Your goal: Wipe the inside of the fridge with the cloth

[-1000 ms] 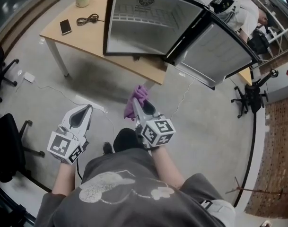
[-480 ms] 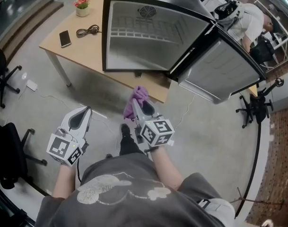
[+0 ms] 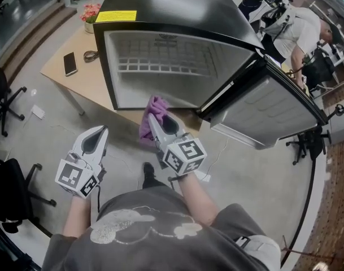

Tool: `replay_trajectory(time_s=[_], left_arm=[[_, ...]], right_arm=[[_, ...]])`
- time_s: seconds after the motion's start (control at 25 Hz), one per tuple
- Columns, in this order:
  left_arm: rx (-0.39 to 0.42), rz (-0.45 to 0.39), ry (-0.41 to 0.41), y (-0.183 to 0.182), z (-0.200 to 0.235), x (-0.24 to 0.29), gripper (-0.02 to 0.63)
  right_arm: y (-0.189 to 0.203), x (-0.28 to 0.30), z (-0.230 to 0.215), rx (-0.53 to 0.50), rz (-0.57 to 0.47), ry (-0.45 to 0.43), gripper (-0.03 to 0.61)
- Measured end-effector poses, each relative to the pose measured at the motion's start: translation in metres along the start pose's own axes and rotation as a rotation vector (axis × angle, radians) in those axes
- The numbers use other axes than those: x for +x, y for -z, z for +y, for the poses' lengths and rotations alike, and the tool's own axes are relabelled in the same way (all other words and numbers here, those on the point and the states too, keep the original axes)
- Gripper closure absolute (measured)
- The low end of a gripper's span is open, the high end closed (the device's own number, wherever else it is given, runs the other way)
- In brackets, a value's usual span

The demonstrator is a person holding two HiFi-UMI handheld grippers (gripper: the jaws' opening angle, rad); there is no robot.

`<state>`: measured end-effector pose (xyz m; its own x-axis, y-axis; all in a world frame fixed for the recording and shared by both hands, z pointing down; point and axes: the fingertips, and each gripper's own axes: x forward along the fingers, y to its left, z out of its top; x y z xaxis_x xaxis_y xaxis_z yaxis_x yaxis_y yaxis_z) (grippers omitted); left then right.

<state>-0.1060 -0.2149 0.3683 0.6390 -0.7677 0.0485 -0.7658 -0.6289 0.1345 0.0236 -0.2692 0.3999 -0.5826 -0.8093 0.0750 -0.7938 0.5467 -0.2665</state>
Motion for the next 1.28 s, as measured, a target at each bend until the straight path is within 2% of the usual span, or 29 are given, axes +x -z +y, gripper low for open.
replay_trajectory(time_s=[0.12, 0.4, 0.76, 1.0, 1.28], left_arm=[[0.03, -0.009, -0.016, -0.012, 0.005, 0.02, 0.595], [0.066, -0.037, -0.084, -0.036, 0.025, 0.05, 0.595], [0.083, -0.056, -0.15, -0.043, 0.042, 0.075, 0.595], [0.083, -0.047, -0.134, -0.049, 0.056, 0.073, 0.595], [0.087, -0.034, -0.094, -0.055, 0.075, 0.066, 0.595]], right_arm=[[-0.01, 0.015, -0.007, -0.016, 0.005, -0.041, 0.492], [-0.053, 0.041, 0.012, -0.104, -0.031, -0.213, 0.492], [-0.106, 0.084, 0.014, -0.041, -0.079, -0.341, 0.492], [-0.13, 0.118, 0.02, -0.084, -0.114, -0.288, 0.492], [-0.137, 0.165, 0.004, -0.184, -0.093, -0.144, 0.492]])
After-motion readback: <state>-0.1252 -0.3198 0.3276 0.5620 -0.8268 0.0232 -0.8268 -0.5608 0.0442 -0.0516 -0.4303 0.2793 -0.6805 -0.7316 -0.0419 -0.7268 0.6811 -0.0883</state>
